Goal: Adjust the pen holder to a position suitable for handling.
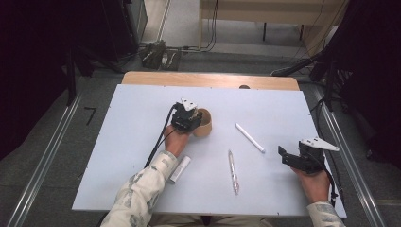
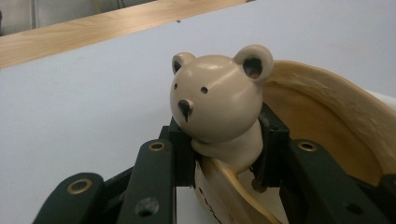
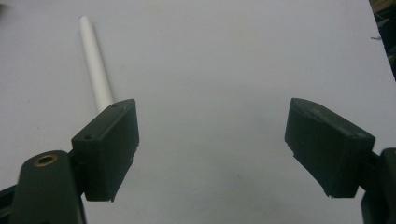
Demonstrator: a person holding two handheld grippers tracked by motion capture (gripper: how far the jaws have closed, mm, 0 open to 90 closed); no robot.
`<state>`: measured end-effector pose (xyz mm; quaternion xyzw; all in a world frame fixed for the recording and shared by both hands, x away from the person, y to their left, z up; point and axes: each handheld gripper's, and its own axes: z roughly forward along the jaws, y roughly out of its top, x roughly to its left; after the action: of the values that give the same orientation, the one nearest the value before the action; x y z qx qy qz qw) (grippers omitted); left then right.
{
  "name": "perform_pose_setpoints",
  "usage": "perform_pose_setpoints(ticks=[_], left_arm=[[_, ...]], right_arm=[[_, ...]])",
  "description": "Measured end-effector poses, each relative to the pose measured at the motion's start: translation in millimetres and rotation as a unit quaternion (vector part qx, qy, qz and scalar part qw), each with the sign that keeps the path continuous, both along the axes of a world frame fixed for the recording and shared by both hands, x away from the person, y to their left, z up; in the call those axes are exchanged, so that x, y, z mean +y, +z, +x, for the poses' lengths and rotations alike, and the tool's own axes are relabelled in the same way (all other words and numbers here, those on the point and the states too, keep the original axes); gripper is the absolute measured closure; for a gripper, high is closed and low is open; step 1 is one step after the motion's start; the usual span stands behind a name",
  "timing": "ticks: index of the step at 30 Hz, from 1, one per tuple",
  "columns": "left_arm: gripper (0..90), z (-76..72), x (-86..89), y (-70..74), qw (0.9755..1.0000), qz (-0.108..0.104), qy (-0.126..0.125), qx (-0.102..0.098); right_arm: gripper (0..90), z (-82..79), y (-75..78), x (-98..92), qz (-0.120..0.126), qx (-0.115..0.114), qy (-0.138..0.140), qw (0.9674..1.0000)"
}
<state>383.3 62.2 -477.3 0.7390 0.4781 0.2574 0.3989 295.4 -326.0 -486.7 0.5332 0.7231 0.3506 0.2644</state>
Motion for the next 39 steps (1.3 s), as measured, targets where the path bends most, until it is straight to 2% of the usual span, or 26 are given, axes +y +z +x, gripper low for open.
perform_pose_setpoints(ticks=[13,20,25,28,33,36,39], left_arm=[[67.3,-15.5,-30.4,3.0,0.9992,0.004,-0.040,-0.005],[67.3,-16.9,-39.3,-0.7,0.9988,0.010,-0.047,-0.003],[67.2,-17.7,-44.4,-6.2,0.9979,0.032,-0.056,-0.002],[66.6,-16.6,-42.5,-7.0,0.9981,0.024,-0.057,-0.001],[52.8,-18.6,-40.3,-1.0,0.9981,0.005,-0.061,-0.008],[44.0,-20.2,-39.8,0.4,0.9983,0.001,-0.059,0.002],[31.1,-23.1,-38.9,1.8,0.9985,-0.009,-0.053,0.014]], right_arm=[[16.3,-0.2,-0.1,0.5,0.000,-0.001,0.002,1.0000],[16.4,-0.4,0.1,0.3,0.000,-0.001,0.002,1.0000],[16.4,-0.3,0.1,0.2,0.000,-0.002,0.002,1.0000],[16.4,-0.5,0.1,0.2,0.000,-0.002,0.003,1.0000],[16.4,-0.2,0.3,-0.2,0.001,-0.003,0.001,1.0000],[16.4,-0.1,0.0,0.4,-0.001,-0.001,0.002,1.0000],[16.4,0.2,0.5,1.0,0.000,-0.003,0.003,1.0000]])
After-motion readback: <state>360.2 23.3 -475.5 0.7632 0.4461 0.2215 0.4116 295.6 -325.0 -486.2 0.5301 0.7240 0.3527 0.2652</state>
